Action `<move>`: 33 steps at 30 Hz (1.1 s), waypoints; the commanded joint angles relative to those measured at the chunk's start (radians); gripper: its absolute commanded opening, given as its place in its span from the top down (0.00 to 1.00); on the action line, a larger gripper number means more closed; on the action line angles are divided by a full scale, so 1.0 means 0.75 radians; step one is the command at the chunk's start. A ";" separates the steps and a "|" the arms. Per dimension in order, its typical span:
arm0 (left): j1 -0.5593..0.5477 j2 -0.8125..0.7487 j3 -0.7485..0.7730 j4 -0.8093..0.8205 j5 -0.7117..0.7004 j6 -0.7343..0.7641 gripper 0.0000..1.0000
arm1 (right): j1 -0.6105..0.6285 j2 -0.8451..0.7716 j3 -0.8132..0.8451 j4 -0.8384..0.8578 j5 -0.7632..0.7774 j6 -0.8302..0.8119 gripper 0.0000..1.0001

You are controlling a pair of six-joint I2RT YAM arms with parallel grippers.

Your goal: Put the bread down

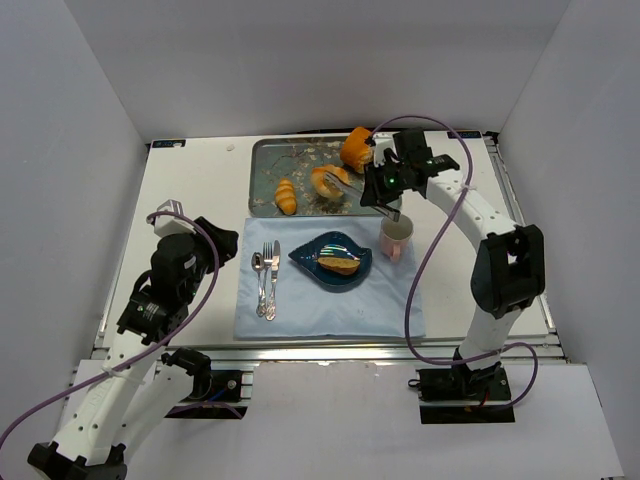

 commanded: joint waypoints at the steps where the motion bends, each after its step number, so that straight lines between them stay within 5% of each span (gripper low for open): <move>1: 0.008 -0.018 0.021 -0.003 -0.015 -0.001 0.38 | 0.003 -0.147 -0.008 0.064 -0.101 -0.021 1.00; 18: 0.008 -0.032 0.001 0.005 -0.003 0.011 0.37 | 0.007 -0.712 -0.535 -0.208 -0.258 -0.289 1.00; 33: 0.008 -0.050 -0.014 0.020 0.005 -0.003 0.37 | 0.015 -0.669 -0.611 -0.253 -0.238 -0.332 0.95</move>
